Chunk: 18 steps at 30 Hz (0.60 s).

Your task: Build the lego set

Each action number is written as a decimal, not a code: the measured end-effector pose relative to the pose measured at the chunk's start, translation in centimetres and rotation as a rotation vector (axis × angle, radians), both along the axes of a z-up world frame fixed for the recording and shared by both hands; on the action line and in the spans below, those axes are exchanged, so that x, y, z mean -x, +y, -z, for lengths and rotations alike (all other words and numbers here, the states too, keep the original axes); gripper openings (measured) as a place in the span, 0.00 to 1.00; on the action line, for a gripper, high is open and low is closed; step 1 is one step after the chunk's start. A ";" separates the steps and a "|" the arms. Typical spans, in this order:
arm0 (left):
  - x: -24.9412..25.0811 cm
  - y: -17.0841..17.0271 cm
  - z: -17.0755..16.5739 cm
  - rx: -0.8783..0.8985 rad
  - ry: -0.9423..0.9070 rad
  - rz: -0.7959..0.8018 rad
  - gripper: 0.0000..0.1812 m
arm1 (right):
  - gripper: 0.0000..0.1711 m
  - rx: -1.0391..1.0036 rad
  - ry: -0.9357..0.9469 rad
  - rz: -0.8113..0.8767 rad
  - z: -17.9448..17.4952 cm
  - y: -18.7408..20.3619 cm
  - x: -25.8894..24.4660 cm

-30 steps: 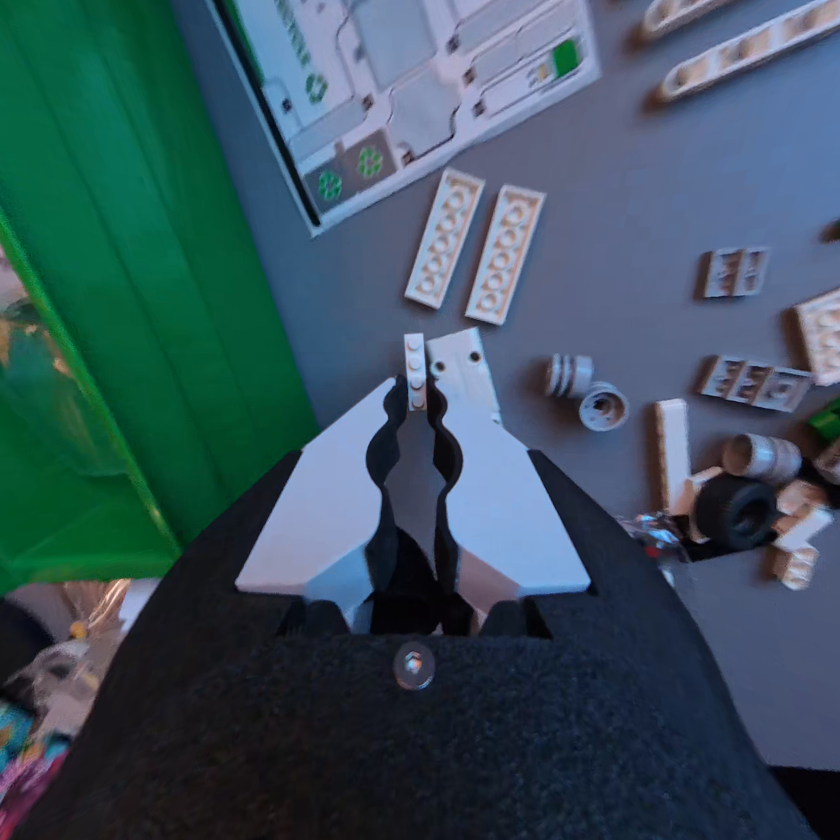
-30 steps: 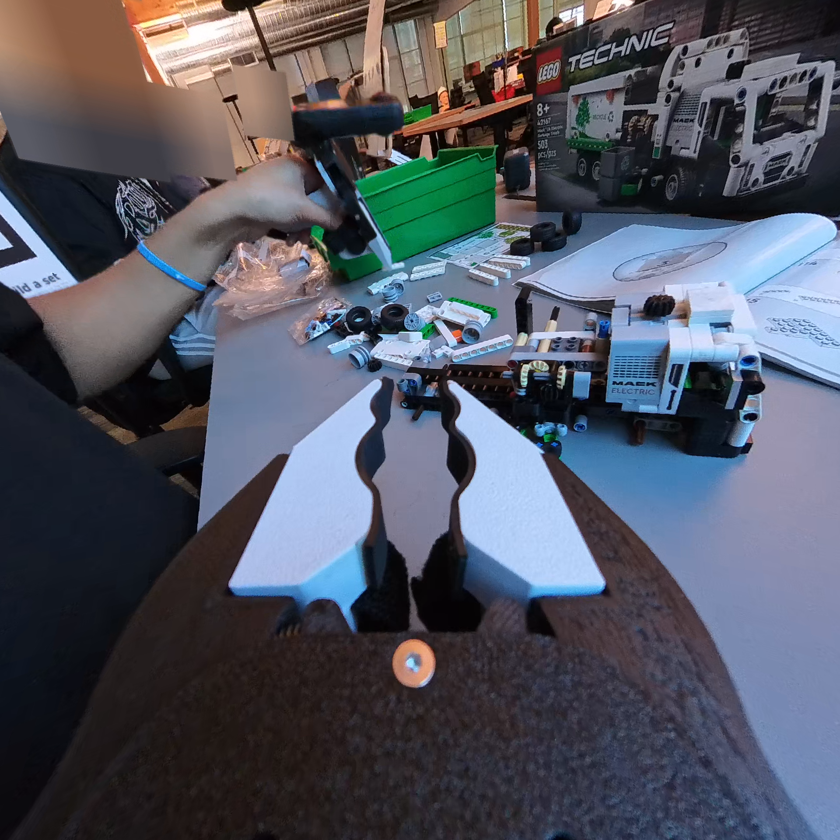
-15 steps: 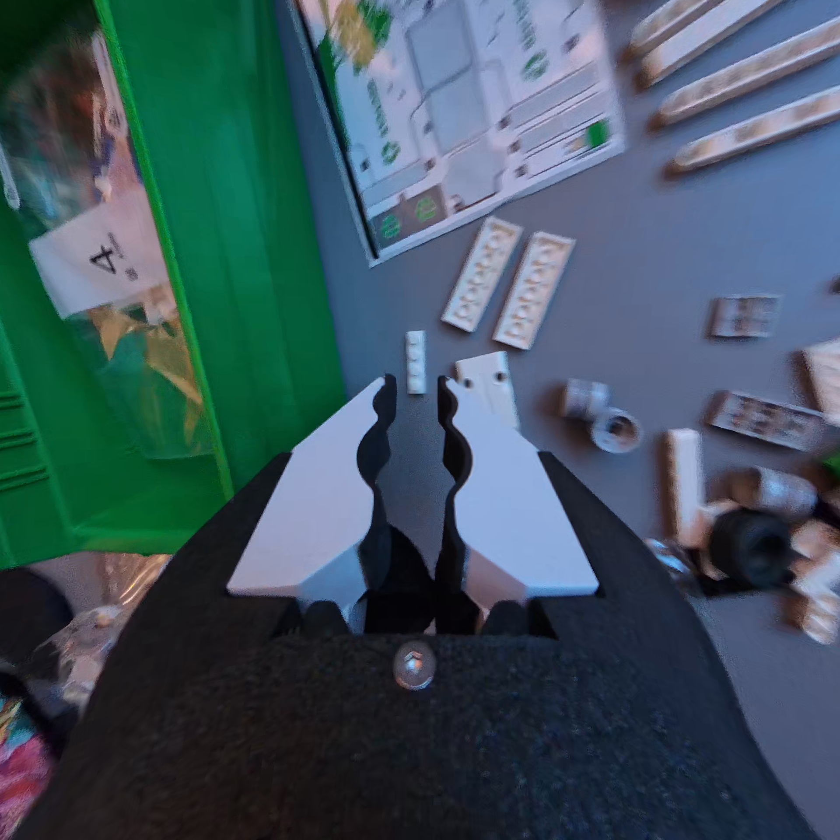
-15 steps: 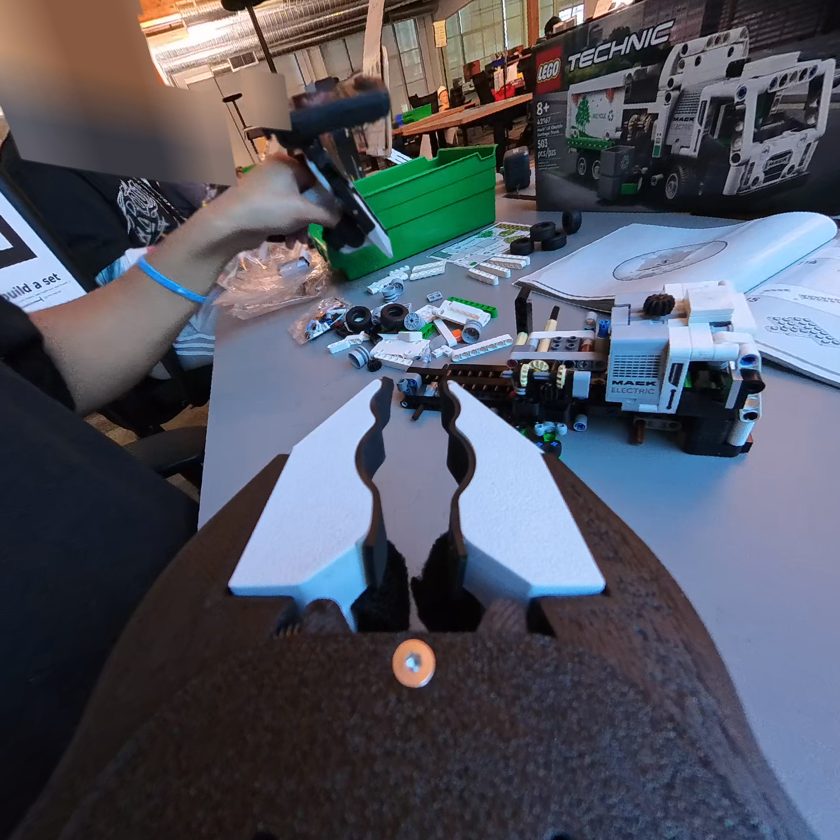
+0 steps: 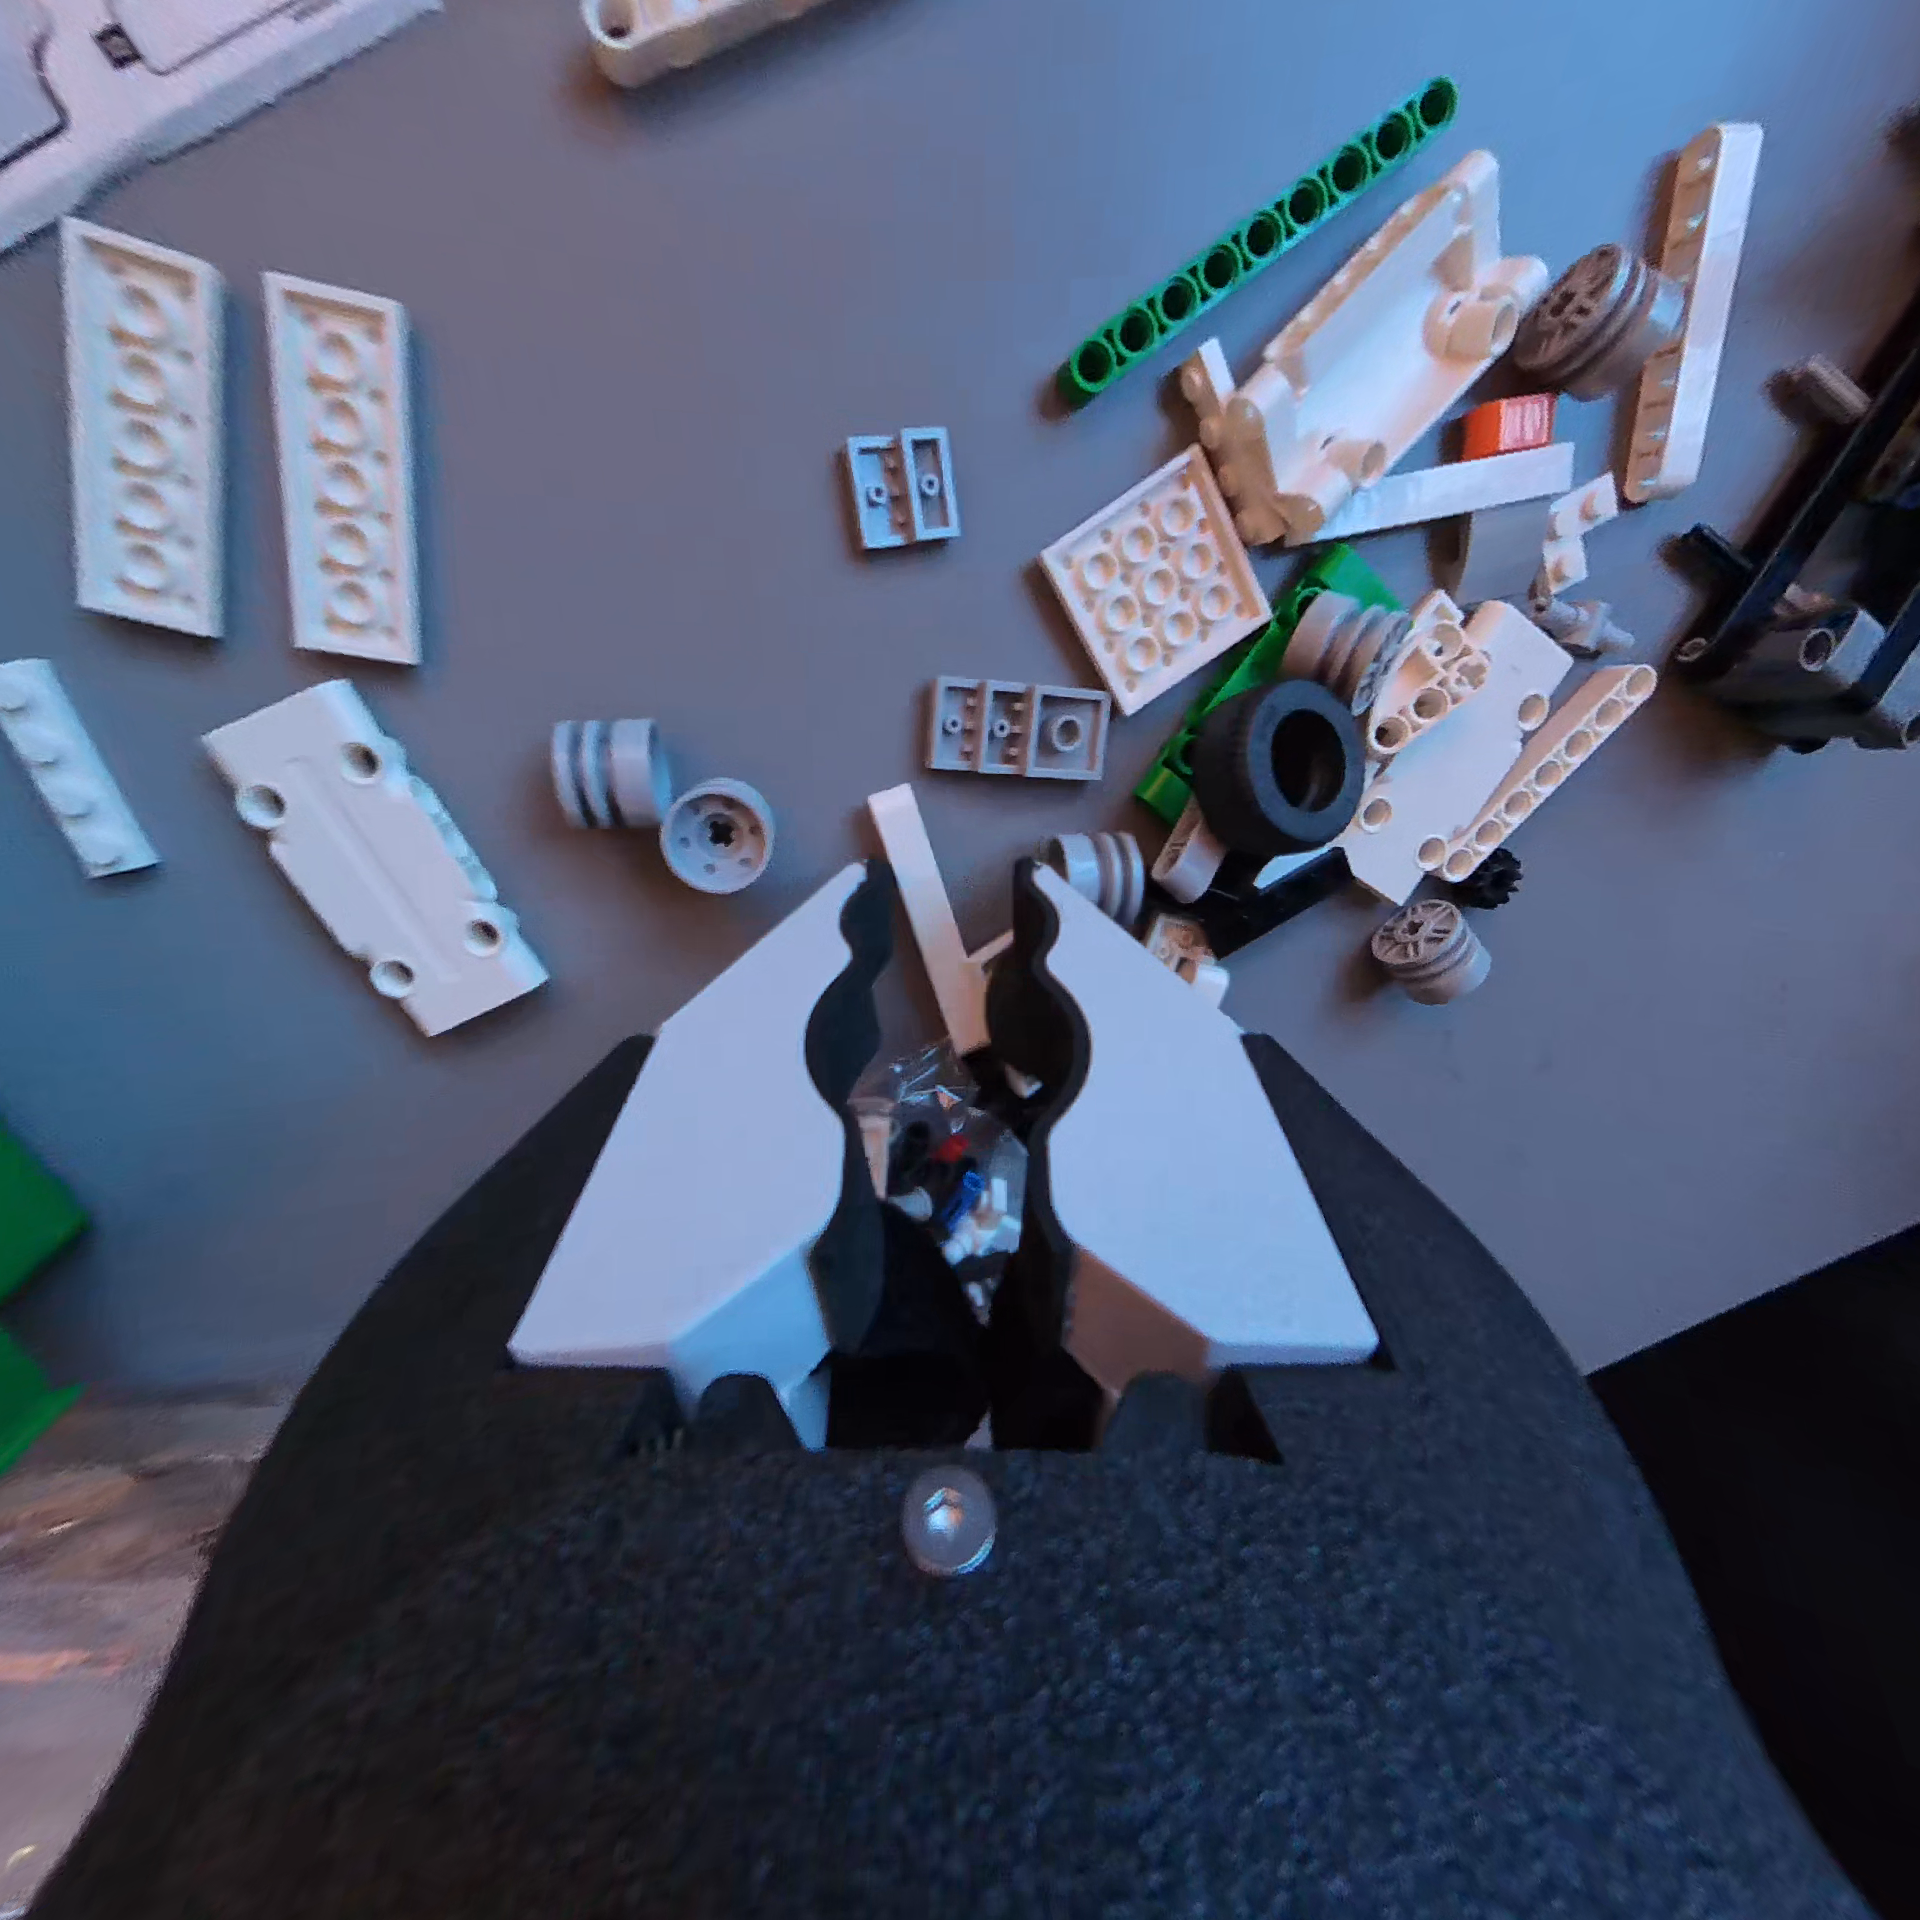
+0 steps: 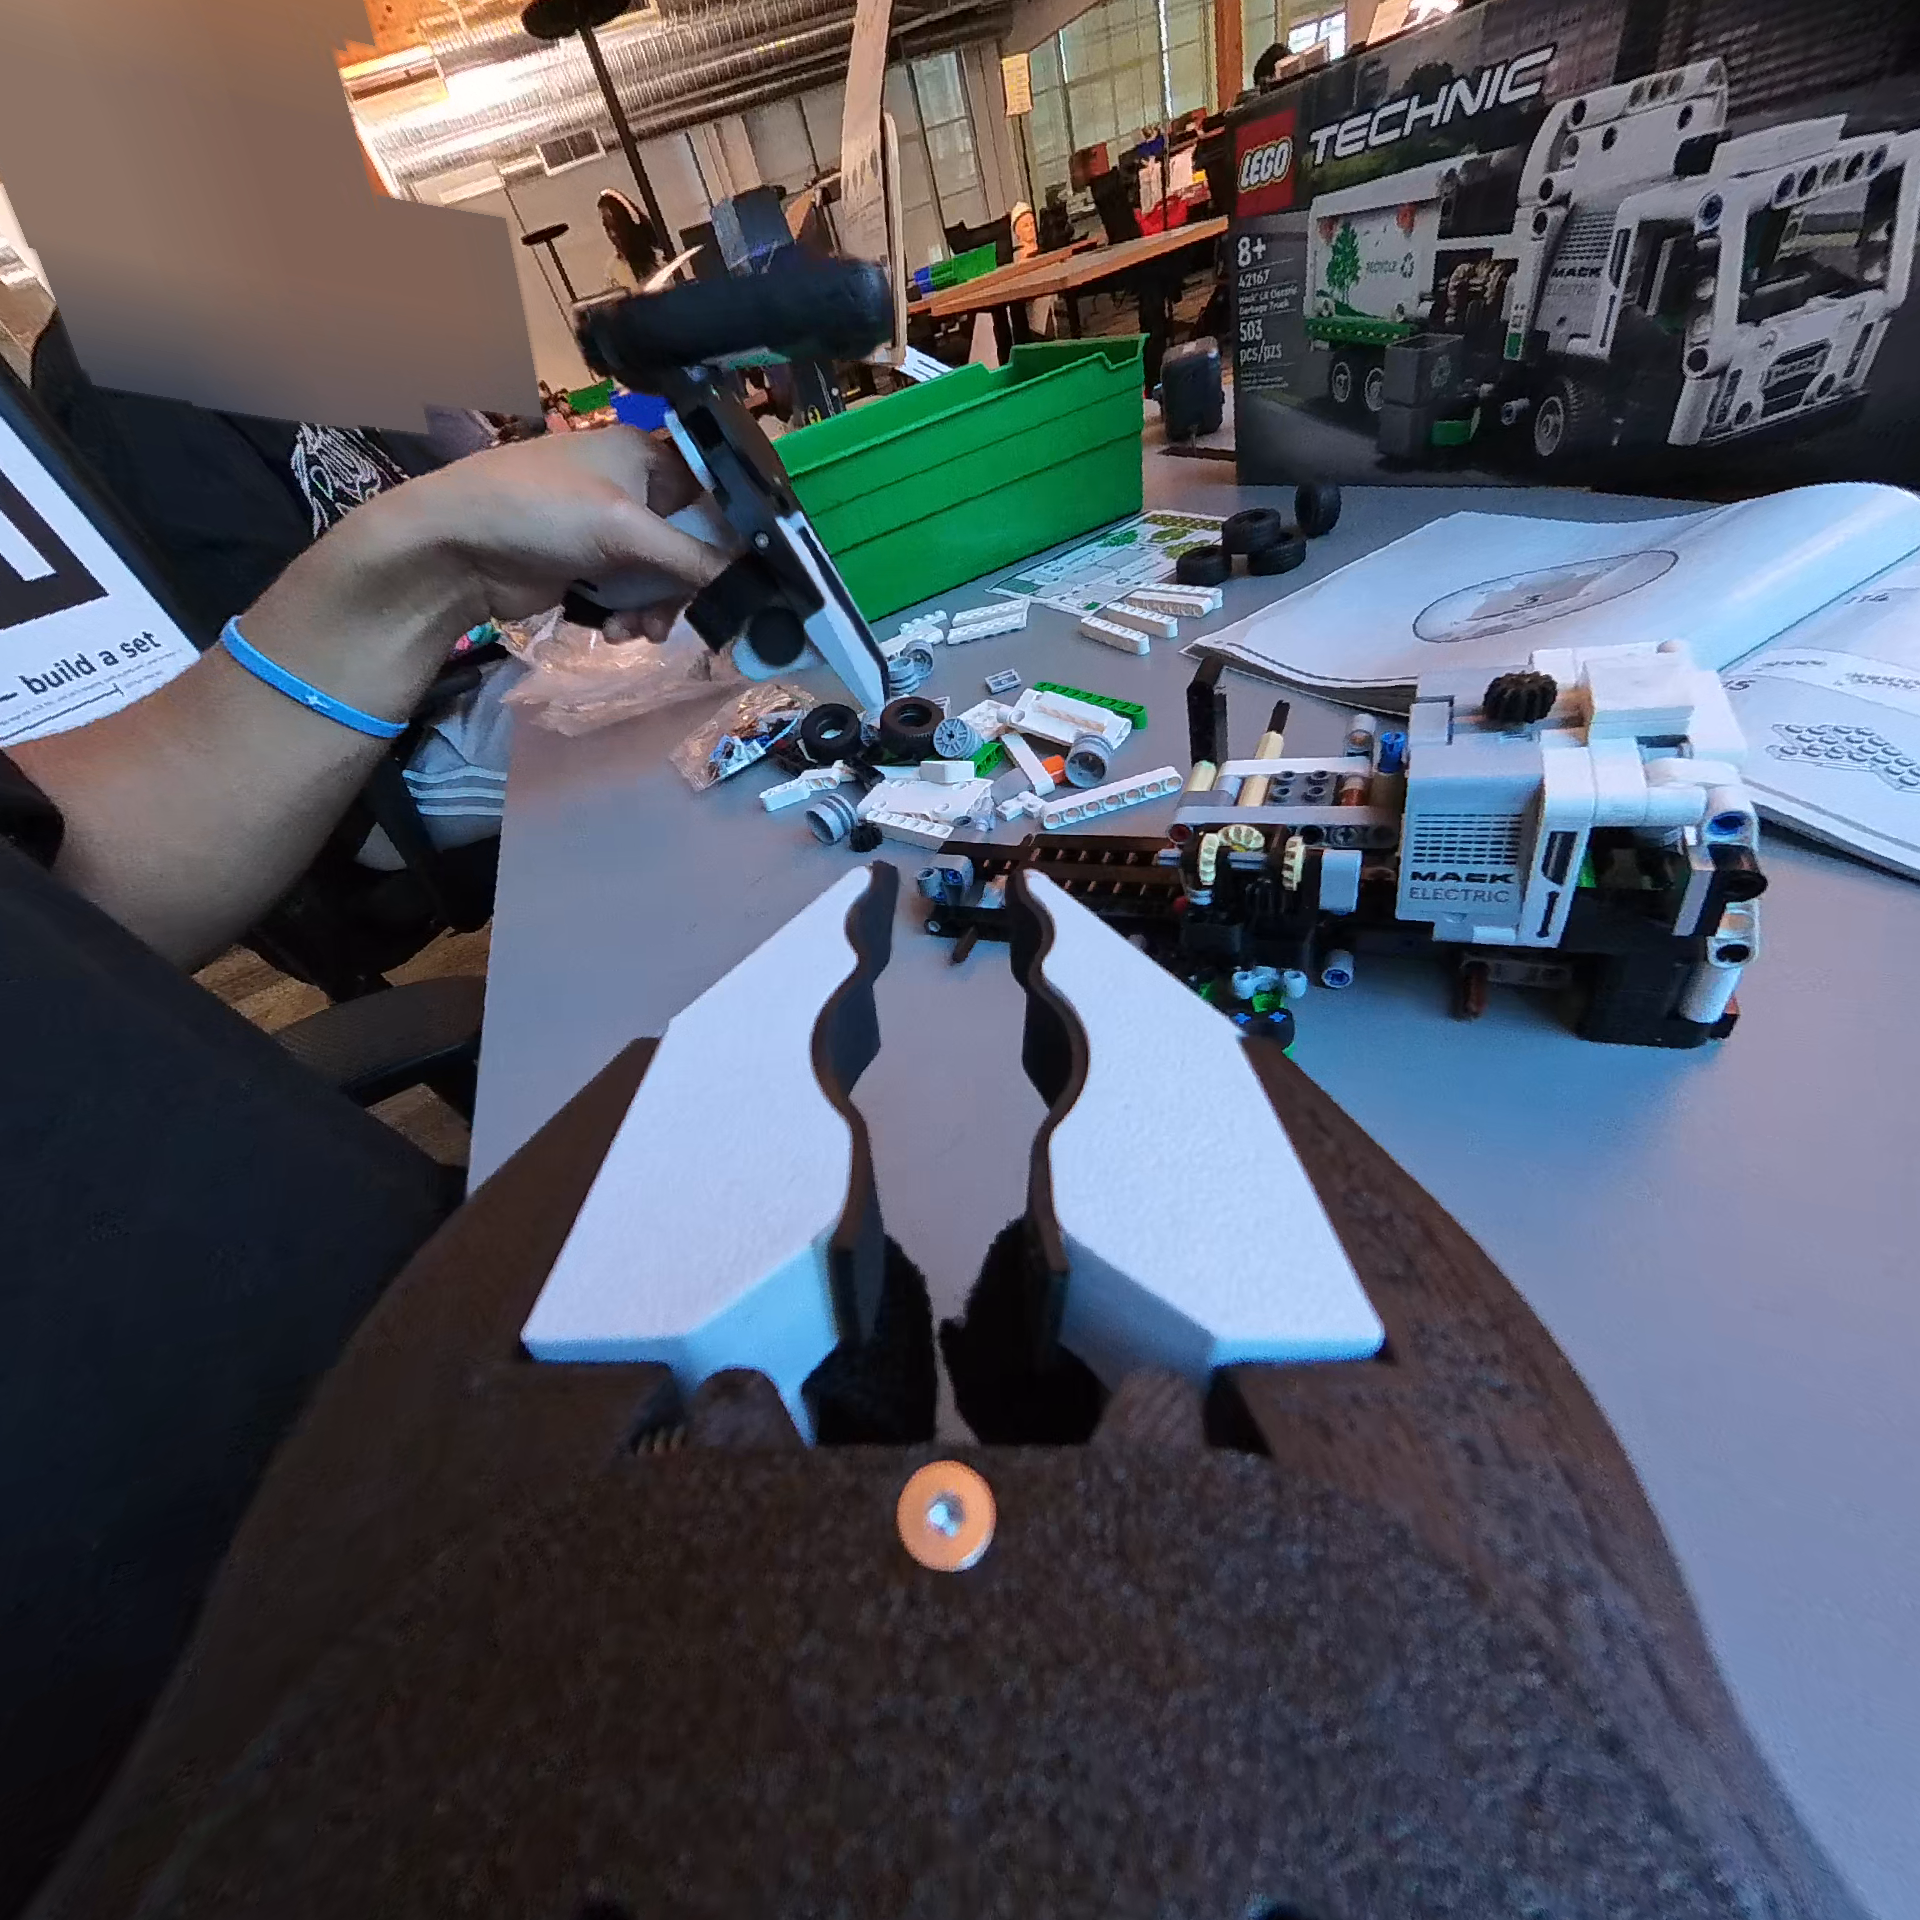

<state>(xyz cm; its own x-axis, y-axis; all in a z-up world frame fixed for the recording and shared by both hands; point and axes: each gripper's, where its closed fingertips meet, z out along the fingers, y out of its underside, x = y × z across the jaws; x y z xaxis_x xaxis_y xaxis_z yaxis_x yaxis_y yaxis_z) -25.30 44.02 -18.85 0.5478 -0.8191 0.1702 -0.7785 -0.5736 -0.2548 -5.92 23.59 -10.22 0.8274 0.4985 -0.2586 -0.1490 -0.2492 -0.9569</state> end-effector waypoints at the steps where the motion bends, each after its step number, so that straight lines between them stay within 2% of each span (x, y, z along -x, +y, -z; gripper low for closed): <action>1: 0.0 -0.1 0.2 -0.002 0.013 0.011 0.06 | 0.12 0.001 0.002 -0.001 0.0 0.0 0.0; 4: 0.5 0.7 0.0 -0.078 0.090 0.060 0.03 | 0.12 0.001 0.003 0.000 0.0 0.0 0.0; 6: -0.1 2.2 -1.3 -0.170 0.117 0.122 0.03 | 0.12 0.002 0.002 -0.001 0.0 0.0 0.0; 10: -4.5 4.6 -4.4 -0.305 0.101 0.429 0.03 | 0.12 -0.001 0.000 -0.001 0.0 0.0 0.0; 13: -7.4 5.8 -3.0 -0.321 0.154 0.718 0.03 | 0.12 -0.002 -0.001 -0.001 0.0 0.0 0.0; 18: -8.8 6.6 0.1 -0.215 0.225 0.884 0.03 | 0.12 -0.007 0.009 0.005 -0.1 0.0 -0.2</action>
<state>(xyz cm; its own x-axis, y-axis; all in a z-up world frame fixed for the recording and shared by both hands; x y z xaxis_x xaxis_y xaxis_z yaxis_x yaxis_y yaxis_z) -16.48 50.61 -18.97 -0.2873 -0.9555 -0.0673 -0.9533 0.2921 -0.0766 -5.76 23.56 -10.08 0.8276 0.4961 -0.2627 -0.1592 -0.2413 -0.9573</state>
